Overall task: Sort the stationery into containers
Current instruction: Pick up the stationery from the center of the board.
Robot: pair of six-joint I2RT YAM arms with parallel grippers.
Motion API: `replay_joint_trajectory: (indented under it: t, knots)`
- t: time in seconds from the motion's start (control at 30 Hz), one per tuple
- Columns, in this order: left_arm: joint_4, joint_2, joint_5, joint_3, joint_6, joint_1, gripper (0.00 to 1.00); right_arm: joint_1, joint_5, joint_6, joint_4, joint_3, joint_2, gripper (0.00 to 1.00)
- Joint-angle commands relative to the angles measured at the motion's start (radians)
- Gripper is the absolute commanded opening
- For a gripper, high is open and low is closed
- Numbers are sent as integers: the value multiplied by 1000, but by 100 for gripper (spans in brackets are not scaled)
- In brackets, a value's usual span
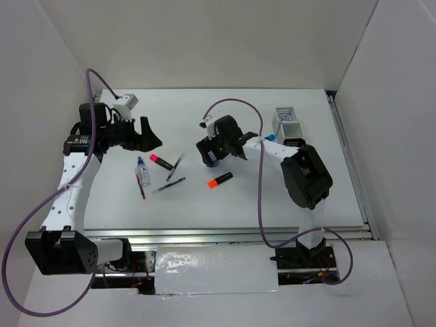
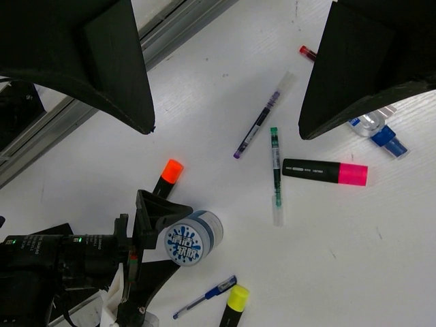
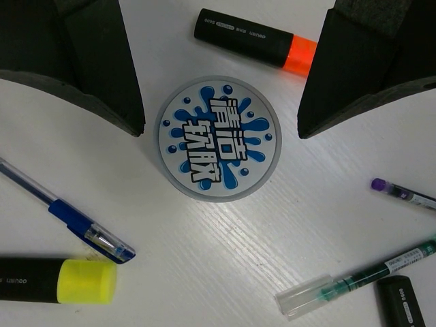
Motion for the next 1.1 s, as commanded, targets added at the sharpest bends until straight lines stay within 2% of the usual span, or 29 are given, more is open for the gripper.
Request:
replay_joint_trajectory:
  t: [0.0,0.33,0.57,1.07]
  knots:
    - [24,0,27,41,-6,5,99,2,12,-4,-7,49,14,98]
    - [36,0,25,24,-8,5,99,3,-3,-10,-4,41,1,88]
    - [30,9,28,30,-6,3,99,8,7,-12,-7,47,4,93]
    - [38,26,39,31,-11,2,99,14,10,-10,-28,98,28,91]
